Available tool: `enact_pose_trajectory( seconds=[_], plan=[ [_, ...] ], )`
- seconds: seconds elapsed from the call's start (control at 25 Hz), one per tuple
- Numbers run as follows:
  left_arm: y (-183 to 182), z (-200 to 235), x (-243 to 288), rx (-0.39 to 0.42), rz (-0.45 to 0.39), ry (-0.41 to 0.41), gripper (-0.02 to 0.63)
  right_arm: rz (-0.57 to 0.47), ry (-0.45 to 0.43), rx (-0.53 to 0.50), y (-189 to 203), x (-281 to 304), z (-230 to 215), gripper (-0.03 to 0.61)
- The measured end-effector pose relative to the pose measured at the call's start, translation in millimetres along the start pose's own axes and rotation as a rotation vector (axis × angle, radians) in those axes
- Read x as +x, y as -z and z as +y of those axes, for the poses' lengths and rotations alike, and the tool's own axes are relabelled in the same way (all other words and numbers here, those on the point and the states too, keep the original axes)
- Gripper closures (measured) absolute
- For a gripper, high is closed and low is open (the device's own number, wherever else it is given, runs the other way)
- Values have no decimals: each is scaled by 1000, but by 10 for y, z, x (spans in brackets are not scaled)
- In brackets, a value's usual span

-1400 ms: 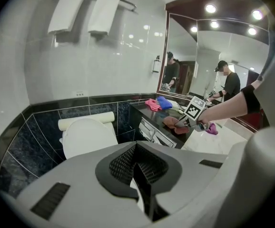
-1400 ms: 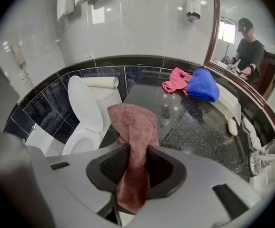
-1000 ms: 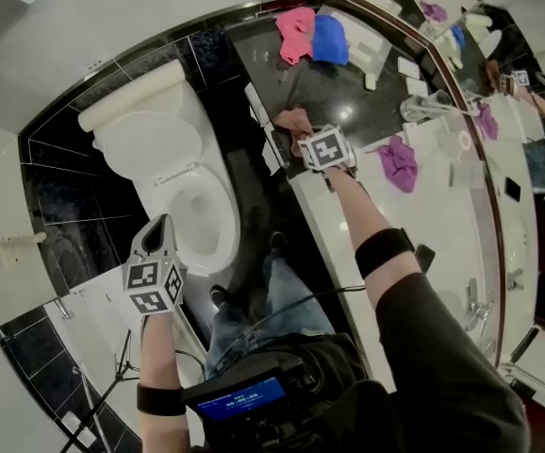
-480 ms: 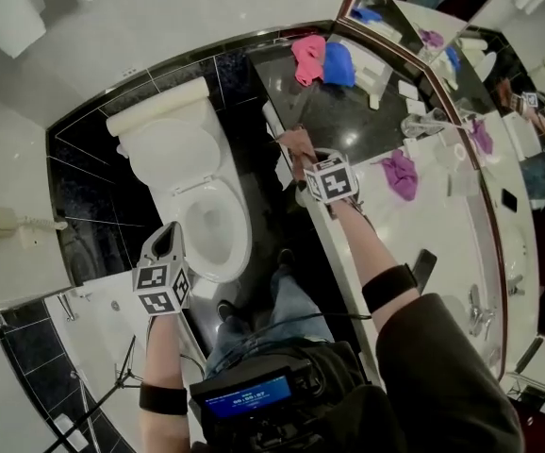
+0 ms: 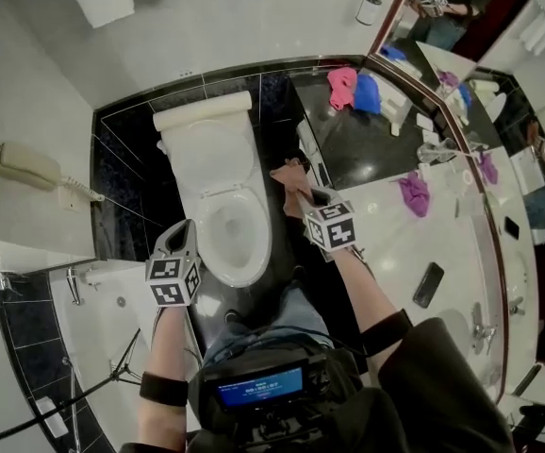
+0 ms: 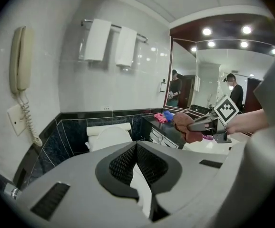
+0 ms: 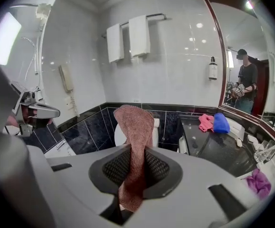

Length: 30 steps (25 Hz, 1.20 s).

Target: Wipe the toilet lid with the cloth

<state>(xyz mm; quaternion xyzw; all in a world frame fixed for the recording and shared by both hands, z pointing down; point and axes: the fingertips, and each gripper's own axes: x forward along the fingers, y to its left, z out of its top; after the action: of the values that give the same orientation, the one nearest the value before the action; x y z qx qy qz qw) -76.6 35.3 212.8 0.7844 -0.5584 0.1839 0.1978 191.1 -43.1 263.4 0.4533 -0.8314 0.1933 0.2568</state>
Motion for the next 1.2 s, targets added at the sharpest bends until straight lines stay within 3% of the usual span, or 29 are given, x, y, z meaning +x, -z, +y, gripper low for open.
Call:
enact_pose_trajectory(
  seconds=[0.32,0.52,0.88,1.2],
  plan=[
    [130,368,-415,-9,-27,-19,614,-2,-108,-36,163,-59,1188,509],
    [203,535,-543,-19,-29,-35,614,1,-146,-42,169,-37,1537,509],
    [212,665,-431,-70,-19,-92,614,29,-218,-89,99,176,1568,509],
    [108,484,-29,-109,7,-178,614,41,-358,-141,-69,424,1302,509]
  ],
)
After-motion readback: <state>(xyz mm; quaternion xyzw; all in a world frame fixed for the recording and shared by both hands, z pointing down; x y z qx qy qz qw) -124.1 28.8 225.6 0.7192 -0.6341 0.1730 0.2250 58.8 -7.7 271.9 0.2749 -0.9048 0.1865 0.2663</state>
